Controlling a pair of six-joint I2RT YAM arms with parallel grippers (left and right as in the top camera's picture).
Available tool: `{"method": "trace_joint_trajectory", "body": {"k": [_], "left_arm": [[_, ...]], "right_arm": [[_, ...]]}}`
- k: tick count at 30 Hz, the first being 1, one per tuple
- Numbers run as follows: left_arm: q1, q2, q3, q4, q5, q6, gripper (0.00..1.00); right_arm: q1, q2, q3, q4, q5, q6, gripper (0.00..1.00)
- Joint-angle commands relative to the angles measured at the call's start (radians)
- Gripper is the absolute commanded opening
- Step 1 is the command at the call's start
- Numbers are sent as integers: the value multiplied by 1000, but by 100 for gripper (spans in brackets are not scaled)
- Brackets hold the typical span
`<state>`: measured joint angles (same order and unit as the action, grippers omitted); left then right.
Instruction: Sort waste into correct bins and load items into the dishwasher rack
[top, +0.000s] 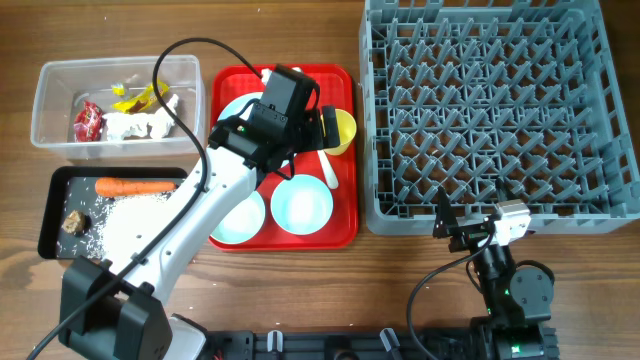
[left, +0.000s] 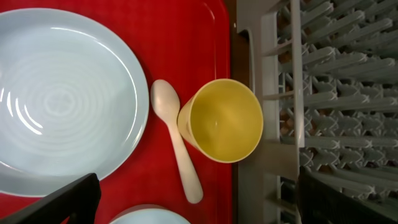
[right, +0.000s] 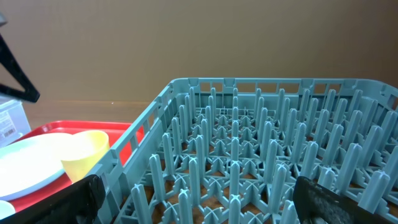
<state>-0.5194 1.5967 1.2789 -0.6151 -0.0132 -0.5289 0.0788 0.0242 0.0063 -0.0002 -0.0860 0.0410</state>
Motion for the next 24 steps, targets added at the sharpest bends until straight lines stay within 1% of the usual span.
{"method": "trace_joint_trajectory", "body": {"k": [1,5,13,24], "left_arm": [[-6,-9,11,29,9,1,100],[-6,-9,11,-2,9,0,100],[-6,-9,11,52,9,1,100],[-6,-9,11,36,8,1,100]], "right_arm": [[2,0,-1,4,3,14,100],[2,0,-1,4,3,14,100],[2,0,-1,4,3,14,100],[2,0,-1,4,3,14,100]]}}
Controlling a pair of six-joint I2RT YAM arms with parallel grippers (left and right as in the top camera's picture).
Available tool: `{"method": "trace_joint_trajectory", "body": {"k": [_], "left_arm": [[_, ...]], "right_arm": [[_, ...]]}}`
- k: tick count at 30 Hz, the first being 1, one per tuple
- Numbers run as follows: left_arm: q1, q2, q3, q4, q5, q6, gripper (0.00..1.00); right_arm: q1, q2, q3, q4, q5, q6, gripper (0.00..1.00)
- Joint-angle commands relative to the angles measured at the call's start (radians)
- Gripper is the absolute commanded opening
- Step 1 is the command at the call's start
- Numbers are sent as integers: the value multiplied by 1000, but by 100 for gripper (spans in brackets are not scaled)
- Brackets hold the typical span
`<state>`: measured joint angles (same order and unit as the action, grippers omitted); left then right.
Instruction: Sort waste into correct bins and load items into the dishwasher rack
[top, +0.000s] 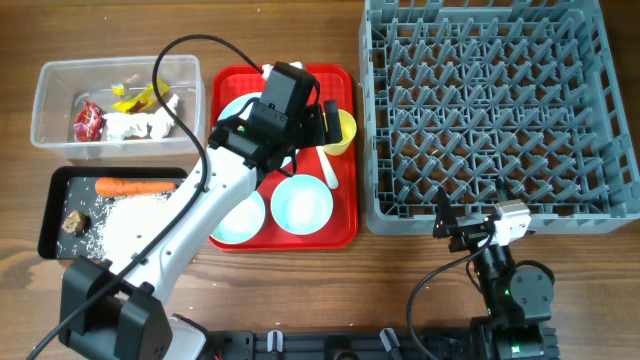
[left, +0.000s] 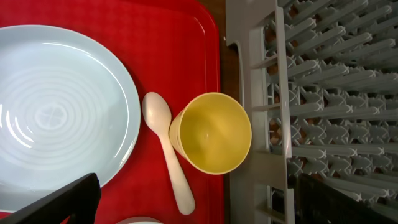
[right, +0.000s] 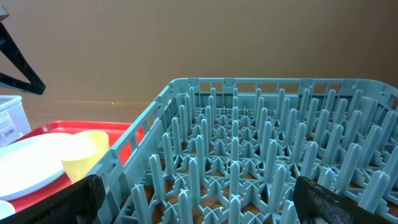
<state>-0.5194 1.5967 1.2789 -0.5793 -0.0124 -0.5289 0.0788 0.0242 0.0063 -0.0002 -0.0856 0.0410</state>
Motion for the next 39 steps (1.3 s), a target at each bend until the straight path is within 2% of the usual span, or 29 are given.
{"method": "trace_joint_trajectory", "body": {"k": [1,13,14,15,17,19,22,24,26,27,29,30,31,34,37,39], "left_arm": [[-6,-9,11,0,7,1,100],[-6,-9,11,-23,-26,1,99],[-6,-9,11,-23,-26,1,95],[-6,-9,11,-23,-25,1,83],[-6,-9,11,-22,-26,1,69],[-5,-9,11,-16,-54,1,65],[1,-9,11,2,-74,-4,45],[0,-9,11,-10,3,-3,38],[0,-9,11,-43,35,-3,11],[0,-9,11,-54,34,-3,4],[7,-9,11,-57,35,-3,4],[11,-9,11,-56,35,-3,4],[20,-9,11,-53,62,-3,4],[59,-9,11,-39,196,-3,4],[101,-9,11,-34,229,-3,4],[129,-9,11,-34,229,-8,4]], "right_arm": [[2,0,-1,4,3,14,100],[2,0,-1,4,3,14,100],[2,0,-1,4,3,14,100],[2,0,-1,4,3,14,100],[2,0,-1,4,3,14,100],[2,0,-1,4,3,14,100],[2,0,-1,4,3,14,100],[2,0,-1,20,3,14,100],[2,0,-1,37,2,15,100],[2,0,-1,31,2,15,100],[2,0,-1,9,-8,34,100],[2,0,-1,15,-11,92,100],[2,0,-1,22,-33,154,100],[2,0,14,12,-85,180,100],[2,21,92,5,-84,203,99],[2,97,207,-21,-84,203,100]]}}
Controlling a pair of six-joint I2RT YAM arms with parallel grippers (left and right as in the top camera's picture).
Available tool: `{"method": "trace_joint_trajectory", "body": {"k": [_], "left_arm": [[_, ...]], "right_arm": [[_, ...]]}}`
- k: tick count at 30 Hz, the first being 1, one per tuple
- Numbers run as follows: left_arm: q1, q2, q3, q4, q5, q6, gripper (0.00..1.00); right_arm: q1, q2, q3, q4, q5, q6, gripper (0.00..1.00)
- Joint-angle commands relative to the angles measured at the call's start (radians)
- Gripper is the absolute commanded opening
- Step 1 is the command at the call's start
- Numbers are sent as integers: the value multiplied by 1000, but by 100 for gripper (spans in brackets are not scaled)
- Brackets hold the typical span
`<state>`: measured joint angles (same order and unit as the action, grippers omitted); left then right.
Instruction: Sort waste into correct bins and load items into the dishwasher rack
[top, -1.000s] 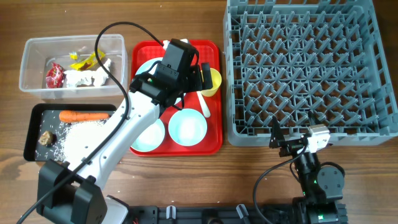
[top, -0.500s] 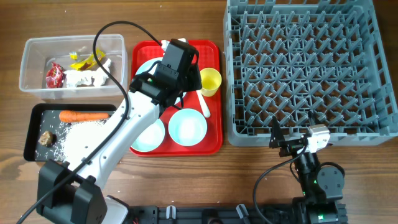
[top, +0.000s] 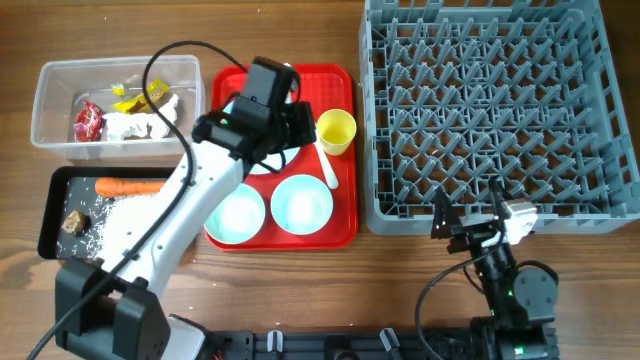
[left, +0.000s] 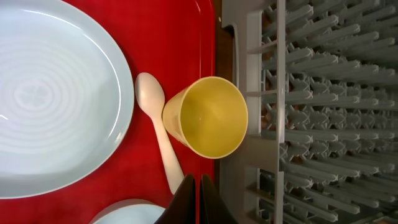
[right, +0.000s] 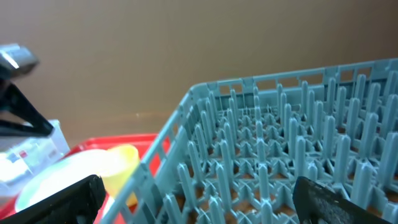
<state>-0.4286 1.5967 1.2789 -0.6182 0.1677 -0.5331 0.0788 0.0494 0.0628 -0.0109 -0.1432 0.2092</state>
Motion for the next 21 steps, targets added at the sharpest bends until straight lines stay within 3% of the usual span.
{"method": "trace_joint_trajectory", "body": {"k": [1,6,8,12,15,17,21], "left_arm": [[51,-9,11,5,49,-9,4],[66,16,11,5,63,-60,5],[66,37,11,5,105,-59,15],[82,83,11,57,230,-59,9],[112,87,11,88,254,-59,17],[123,87,11,82,255,-59,5],[110,87,11,89,213,-60,4]], "right_arm": [[2,126,213,-30,-28,37,100],[2,487,657,-208,-99,85,100],[2,663,906,-411,-102,79,100],[2,960,1305,-792,-101,78,100],[2,1073,1395,-915,-103,79,100],[2,1114,1395,-983,-102,11,97],[2,1191,1395,-1059,-102,-84,93]]}}
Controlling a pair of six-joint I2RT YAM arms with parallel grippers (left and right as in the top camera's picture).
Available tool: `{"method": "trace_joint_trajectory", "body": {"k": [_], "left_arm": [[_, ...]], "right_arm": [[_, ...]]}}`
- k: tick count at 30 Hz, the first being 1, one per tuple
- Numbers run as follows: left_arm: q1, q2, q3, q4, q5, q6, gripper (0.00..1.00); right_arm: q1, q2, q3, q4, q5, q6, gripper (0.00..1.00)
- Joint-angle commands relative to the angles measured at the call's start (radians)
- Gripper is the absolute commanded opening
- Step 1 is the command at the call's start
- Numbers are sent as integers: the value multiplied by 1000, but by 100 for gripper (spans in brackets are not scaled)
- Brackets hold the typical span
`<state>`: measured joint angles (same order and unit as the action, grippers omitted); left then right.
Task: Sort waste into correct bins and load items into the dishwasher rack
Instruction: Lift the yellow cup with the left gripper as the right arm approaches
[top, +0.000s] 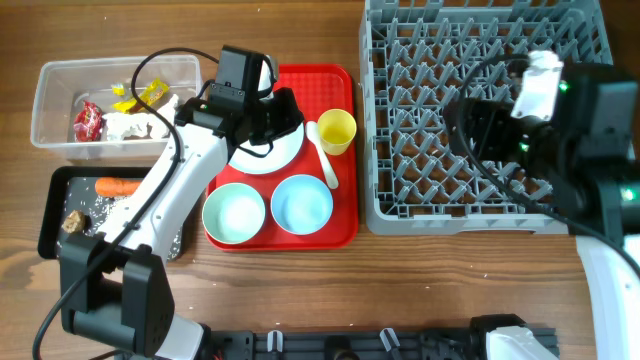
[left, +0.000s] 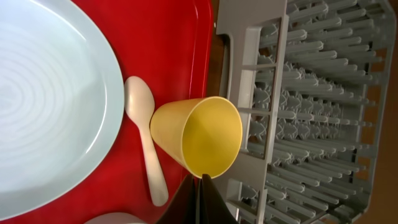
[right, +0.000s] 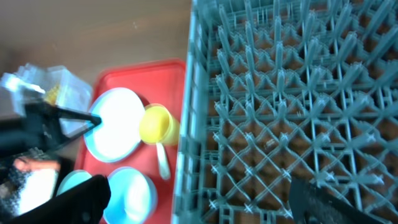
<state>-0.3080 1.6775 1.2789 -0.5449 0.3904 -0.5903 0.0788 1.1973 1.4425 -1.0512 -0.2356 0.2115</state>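
A yellow cup (top: 337, 130) stands at the right edge of the red tray (top: 340, 225), beside a white spoon (top: 325, 160) and a pale blue plate (top: 262, 150). My left gripper (left: 201, 179) is shut with nothing in it, its tips just short of the yellow cup (left: 198, 137) and right of the spoon (left: 146, 146). The grey dishwasher rack (top: 490, 110) holds nothing. High above the rack, my right gripper (right: 199, 194) is wide open and looks down on it; the cup (right: 155, 123) and plate (right: 115, 123) show there too.
Two pale blue bowls (top: 233, 211) (top: 302, 203) sit at the tray's front. A clear bin (top: 50, 100) with wrappers stands at the far left. In front of it a black tray (top: 60, 190) holds a carrot (top: 115, 186), rice and a brown lump.
My right arm was low at the table's front edge and is now raised over the rack, looking down, still open. The left arm has shifted a little left, still shut.
My left gripper hung open over the cup and spoon at the two oldest moments. Then it was shut on nothing, tips by the cup. The right arm stayed parked at the front edge, then tilted up, and now hangs above the rack.
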Motion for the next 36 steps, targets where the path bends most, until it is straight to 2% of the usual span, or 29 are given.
{"method": "trace_joint_trajectory", "body": {"k": [1,5,7,8,25,29,33,36], "left_arm": [[-20,6,11,19,-50,-26,4],[-83,13,11,14,-194,-50,13],[-106,23,11,12,-242,-50,25],[-126,40,11,19,-254,-51,27],[-168,195,11,104,-254,-77,25],[-168,222,11,108,-254,-77,22],[-166,222,11,138,-254,-77,8],[-166,222,11,137,-254,-77,8]], "right_arm": [[2,63,15,-23,-10,-90,93],[2,154,15,-27,-10,-108,94],[2,187,15,-38,-10,-108,94],[2,210,15,-48,-10,-108,94],[2,249,15,-69,-10,-134,95],[2,250,15,-69,-10,-134,96],[2,250,15,-70,-10,-134,96],[2,250,15,-71,-9,-134,97]]}}
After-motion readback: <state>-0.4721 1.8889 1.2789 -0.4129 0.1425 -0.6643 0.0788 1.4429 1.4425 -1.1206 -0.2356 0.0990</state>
